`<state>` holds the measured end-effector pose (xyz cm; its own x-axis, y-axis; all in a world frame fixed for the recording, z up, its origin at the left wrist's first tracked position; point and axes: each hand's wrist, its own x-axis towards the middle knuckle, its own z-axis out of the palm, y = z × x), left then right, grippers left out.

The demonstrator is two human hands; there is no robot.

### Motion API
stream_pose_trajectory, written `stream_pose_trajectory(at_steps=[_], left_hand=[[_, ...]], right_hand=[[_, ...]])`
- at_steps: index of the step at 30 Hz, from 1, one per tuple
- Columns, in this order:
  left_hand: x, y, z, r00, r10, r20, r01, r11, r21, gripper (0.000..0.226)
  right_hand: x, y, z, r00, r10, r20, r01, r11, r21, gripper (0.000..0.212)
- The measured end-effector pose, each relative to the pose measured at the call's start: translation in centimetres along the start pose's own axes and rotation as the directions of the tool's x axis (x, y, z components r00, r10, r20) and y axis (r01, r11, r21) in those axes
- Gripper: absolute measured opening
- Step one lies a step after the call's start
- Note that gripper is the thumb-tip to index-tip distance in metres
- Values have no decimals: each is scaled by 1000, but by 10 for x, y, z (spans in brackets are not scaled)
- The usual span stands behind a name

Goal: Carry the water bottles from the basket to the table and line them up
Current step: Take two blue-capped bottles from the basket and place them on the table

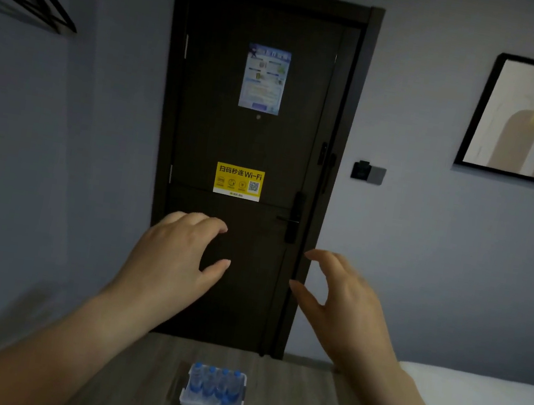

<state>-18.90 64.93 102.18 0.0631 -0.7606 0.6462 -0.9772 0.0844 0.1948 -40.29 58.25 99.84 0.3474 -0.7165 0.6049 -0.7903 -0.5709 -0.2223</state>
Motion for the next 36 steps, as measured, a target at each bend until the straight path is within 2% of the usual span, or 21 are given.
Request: stream_pose_trajectory(at_steps=[11,21,25,30,36], left_hand=[[131,-113,116,995,-9,96,12,999,-37,49],[214,-144,248,978,-41,204,48,998,-30,50],[245,-148,318,959,-113,261,115,993,5,50],[253,-164,407,915,-197,351,198,980,34,49],[236,-197,498,857,-237,458,232,970,68,49]], right_hand=[[138,32,132,996,61,69,-56,996,-62,48],[222,118,238,989,73,127,-65,996,-63,47],[255,169,295,986,49,157,-44,998,-35,47],[274,224,372,963,43,265,-43,999,-9,46],[269,265,456,922,32,387,-46,999,26,44]])
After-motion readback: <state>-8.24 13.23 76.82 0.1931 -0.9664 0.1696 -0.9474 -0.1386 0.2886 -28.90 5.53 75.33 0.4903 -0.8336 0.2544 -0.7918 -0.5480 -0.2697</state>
